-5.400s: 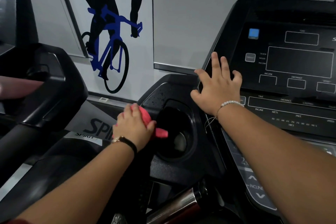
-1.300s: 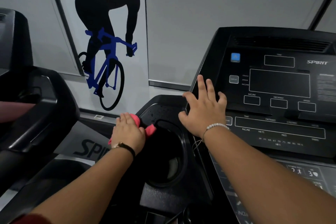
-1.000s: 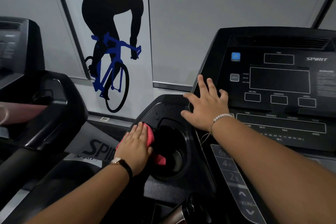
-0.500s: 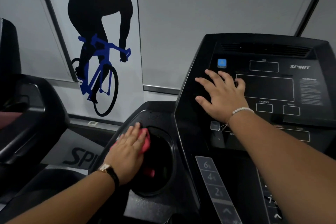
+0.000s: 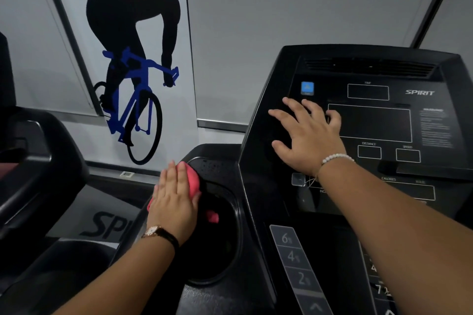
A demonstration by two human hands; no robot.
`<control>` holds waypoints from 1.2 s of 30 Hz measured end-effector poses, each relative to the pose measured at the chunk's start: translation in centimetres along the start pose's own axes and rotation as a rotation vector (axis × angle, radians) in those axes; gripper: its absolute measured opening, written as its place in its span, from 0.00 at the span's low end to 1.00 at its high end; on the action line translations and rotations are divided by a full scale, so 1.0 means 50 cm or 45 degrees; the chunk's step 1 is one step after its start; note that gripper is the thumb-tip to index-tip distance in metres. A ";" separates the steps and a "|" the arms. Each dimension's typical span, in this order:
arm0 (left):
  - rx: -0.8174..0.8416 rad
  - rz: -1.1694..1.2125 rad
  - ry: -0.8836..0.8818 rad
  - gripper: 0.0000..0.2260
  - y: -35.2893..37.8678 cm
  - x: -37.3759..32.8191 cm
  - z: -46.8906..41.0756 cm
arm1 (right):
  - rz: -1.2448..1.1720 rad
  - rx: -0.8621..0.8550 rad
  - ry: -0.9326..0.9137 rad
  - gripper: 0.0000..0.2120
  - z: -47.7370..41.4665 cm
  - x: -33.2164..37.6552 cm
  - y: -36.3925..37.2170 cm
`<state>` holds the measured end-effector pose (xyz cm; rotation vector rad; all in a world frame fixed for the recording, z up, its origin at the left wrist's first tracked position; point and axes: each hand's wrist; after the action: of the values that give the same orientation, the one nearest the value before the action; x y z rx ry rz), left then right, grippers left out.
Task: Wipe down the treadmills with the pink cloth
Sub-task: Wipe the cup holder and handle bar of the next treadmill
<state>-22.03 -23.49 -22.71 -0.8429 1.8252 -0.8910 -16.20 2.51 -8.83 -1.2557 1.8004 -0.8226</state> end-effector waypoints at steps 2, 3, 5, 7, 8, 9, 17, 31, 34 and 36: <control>-0.091 0.164 -0.240 0.30 -0.004 -0.016 -0.041 | 0.004 0.002 0.000 0.28 0.000 0.000 0.000; -0.135 0.260 -0.349 0.29 -0.009 -0.029 -0.067 | 0.004 0.005 -0.002 0.28 -0.001 0.001 -0.001; -0.183 0.294 -0.366 0.28 -0.013 -0.061 -0.100 | 0.000 0.012 -0.005 0.28 -0.001 0.000 -0.002; -0.181 0.119 -0.062 0.29 0.002 -0.083 -0.091 | 0.002 0.012 -0.005 0.29 -0.001 -0.001 -0.001; -0.144 0.051 0.119 0.30 0.011 -0.084 -0.076 | -0.001 0.006 -0.003 0.29 -0.001 -0.001 0.001; -0.126 0.006 0.257 0.30 0.022 -0.075 -0.063 | -0.007 -0.001 -0.004 0.29 -0.001 -0.001 0.002; -0.315 0.162 -0.101 0.27 0.014 -0.084 -0.093 | -0.035 -0.009 -0.012 0.28 0.001 -0.002 0.005; -0.165 0.038 0.126 0.25 0.003 -0.091 -0.079 | -0.008 -0.032 -0.010 0.29 -0.003 0.003 0.007; -0.022 -0.002 0.323 0.38 0.032 -0.117 -0.032 | -0.011 -0.047 -0.011 0.29 -0.002 0.003 0.007; 0.009 0.069 0.321 0.37 0.035 -0.129 -0.016 | -0.005 -0.046 -0.008 0.29 -0.001 0.001 0.006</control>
<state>-20.78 -17.06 -21.20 -0.6974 2.0507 -1.0044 -16.38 2.57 -9.08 -1.2838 1.8158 -0.7902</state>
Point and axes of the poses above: each hand's wrist, its own z-axis away from the middle knuckle, its own y-axis out of the palm, x = y × z, and after that the axes turned 8 degrees about z, right-handed
